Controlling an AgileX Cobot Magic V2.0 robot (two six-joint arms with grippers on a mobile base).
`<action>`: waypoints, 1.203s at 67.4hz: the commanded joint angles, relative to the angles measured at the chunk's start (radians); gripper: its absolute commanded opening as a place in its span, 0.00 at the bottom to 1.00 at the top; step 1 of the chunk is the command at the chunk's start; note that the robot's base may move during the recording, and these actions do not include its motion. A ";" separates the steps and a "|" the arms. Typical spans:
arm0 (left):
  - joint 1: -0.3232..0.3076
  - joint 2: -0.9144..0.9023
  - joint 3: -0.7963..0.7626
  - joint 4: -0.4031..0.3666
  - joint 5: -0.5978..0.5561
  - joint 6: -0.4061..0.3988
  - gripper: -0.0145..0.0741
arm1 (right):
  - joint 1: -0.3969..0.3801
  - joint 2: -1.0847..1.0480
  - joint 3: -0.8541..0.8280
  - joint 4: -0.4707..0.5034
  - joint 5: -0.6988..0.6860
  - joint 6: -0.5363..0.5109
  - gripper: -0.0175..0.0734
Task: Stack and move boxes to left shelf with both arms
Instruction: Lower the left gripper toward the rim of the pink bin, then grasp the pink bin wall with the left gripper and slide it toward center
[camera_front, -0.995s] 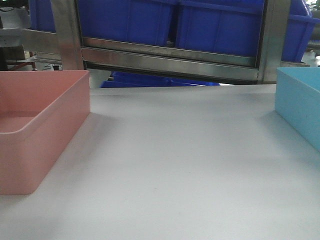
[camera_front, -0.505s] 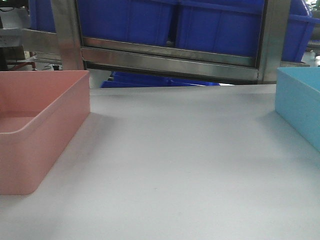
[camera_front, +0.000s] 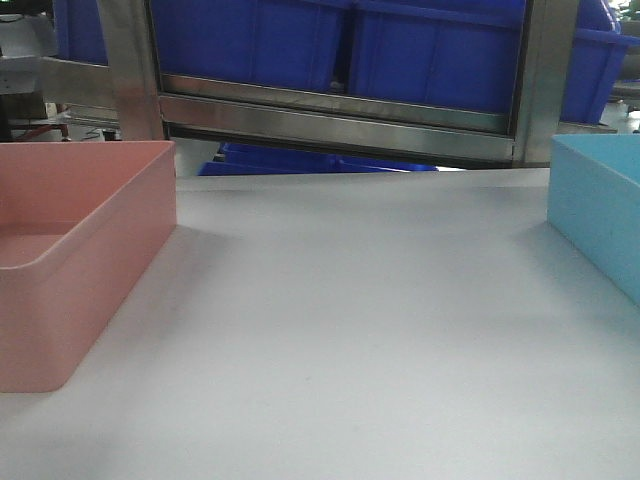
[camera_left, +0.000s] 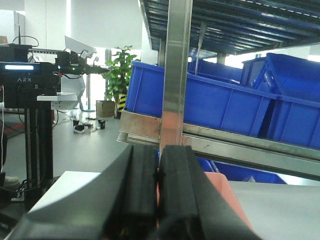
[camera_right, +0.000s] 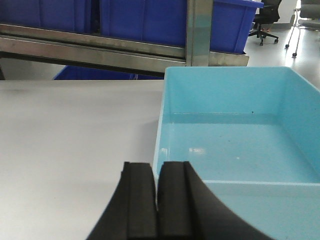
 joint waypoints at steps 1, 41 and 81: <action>0.003 0.115 -0.180 0.038 0.065 0.006 0.17 | 0.002 -0.021 -0.017 -0.011 -0.088 -0.011 0.25; 0.030 1.037 -0.990 0.083 0.863 0.115 0.80 | 0.002 -0.021 -0.017 -0.011 -0.088 -0.011 0.25; 0.271 1.711 -1.296 -0.099 0.811 0.298 0.80 | 0.002 -0.021 -0.017 -0.011 -0.088 -0.011 0.25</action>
